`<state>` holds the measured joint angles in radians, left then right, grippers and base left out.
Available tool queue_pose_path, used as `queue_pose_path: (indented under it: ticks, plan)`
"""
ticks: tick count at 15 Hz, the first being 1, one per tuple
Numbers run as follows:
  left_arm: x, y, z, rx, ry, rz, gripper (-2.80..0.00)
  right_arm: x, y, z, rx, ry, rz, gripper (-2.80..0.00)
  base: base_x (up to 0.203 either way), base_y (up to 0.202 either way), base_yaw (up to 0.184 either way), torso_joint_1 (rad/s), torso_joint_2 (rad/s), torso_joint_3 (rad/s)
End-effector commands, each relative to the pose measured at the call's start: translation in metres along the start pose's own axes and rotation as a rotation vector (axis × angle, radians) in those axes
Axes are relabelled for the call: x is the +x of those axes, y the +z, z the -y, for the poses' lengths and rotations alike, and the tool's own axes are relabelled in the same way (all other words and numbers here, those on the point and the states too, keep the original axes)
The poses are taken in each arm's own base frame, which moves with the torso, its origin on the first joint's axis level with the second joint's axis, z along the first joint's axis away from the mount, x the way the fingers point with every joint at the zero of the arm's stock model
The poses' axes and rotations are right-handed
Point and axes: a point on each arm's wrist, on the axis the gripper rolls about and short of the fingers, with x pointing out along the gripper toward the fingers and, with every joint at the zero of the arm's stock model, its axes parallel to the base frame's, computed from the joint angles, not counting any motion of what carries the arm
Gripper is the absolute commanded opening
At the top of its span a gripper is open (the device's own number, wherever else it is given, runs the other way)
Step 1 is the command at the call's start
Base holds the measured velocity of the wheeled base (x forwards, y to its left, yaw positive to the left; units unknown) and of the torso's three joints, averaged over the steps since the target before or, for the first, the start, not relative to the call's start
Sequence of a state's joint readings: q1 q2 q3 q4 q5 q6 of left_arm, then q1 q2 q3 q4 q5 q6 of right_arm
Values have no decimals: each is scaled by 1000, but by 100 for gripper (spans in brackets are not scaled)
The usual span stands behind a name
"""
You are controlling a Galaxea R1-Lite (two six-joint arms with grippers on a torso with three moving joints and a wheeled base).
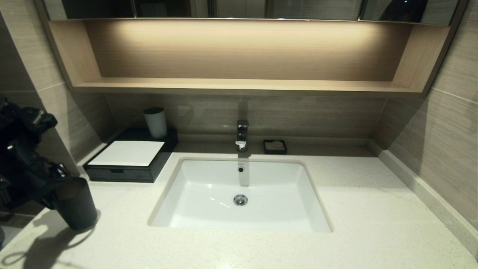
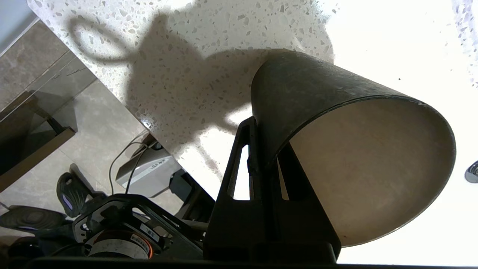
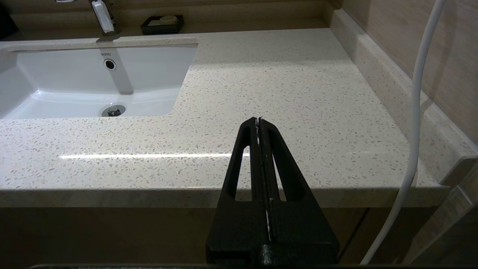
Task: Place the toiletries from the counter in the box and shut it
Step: Place the cup on the table
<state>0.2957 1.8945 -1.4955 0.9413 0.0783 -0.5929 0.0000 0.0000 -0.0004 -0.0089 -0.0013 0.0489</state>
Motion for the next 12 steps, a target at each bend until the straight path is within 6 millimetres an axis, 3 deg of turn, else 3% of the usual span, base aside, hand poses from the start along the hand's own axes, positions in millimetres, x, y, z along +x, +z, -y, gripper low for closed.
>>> queue_pose_path:
  ticks: [1,12]
  plan:
    - [1,0,0,-3,0,2,-280,0,0,0,0,0,0,-280,0,0,0,0,0,0]
    - [10,11,6,-23,-9,19,-280,0,0,0,0,0,-2,-280,0,0,0,0,0,0]
